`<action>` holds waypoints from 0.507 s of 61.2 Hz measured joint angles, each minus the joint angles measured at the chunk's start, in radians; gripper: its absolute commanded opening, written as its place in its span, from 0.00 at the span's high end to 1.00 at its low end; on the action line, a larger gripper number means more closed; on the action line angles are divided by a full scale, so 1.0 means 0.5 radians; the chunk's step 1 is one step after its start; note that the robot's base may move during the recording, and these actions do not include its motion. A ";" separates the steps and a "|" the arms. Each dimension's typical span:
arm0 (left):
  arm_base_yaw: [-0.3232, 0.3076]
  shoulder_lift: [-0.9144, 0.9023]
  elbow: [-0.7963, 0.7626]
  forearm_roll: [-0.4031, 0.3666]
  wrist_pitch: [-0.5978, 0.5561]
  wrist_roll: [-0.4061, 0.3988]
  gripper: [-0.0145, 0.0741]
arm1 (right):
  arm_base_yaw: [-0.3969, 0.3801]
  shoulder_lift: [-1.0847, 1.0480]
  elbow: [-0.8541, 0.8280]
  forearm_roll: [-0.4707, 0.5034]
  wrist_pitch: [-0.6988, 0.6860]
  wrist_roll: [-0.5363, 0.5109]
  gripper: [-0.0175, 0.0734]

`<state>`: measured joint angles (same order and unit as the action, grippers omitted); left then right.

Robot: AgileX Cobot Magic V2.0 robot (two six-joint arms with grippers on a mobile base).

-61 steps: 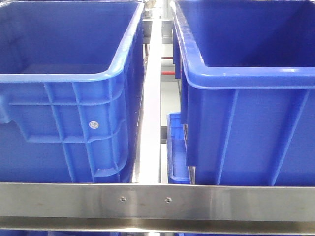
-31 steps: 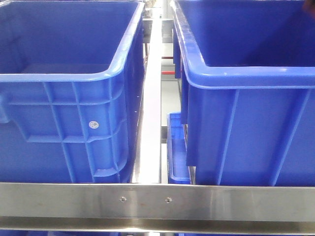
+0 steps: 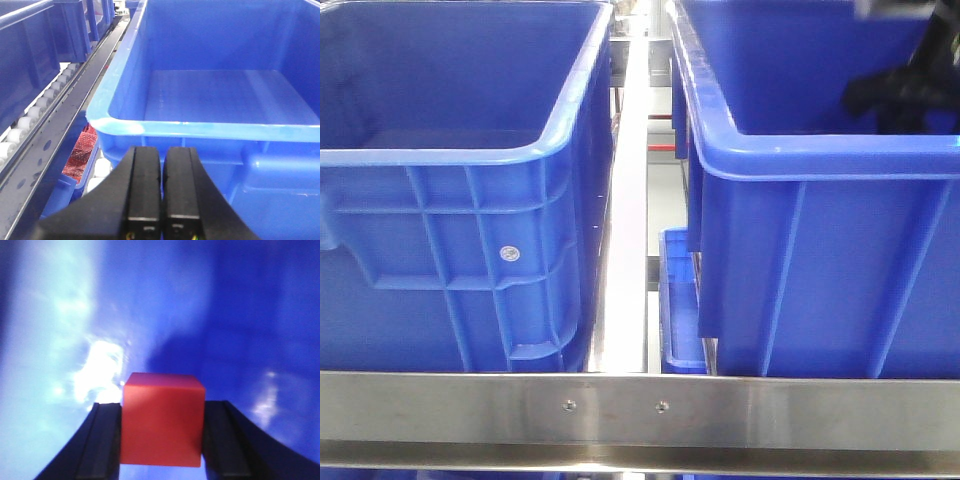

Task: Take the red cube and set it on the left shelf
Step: 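Lower the right gripper into the blue crate and open to release the cube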

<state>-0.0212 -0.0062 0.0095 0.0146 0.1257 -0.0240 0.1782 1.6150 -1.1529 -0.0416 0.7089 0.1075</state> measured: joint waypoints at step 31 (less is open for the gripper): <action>0.000 0.000 0.000 0.000 0.000 0.000 0.72 | 0.000 0.137 -0.003 0.000 -0.046 0.000 0.17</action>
<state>-0.0212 -0.0062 0.0095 0.0146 0.1257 -0.0240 0.1782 1.6836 -1.1543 -0.0416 0.6859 0.1075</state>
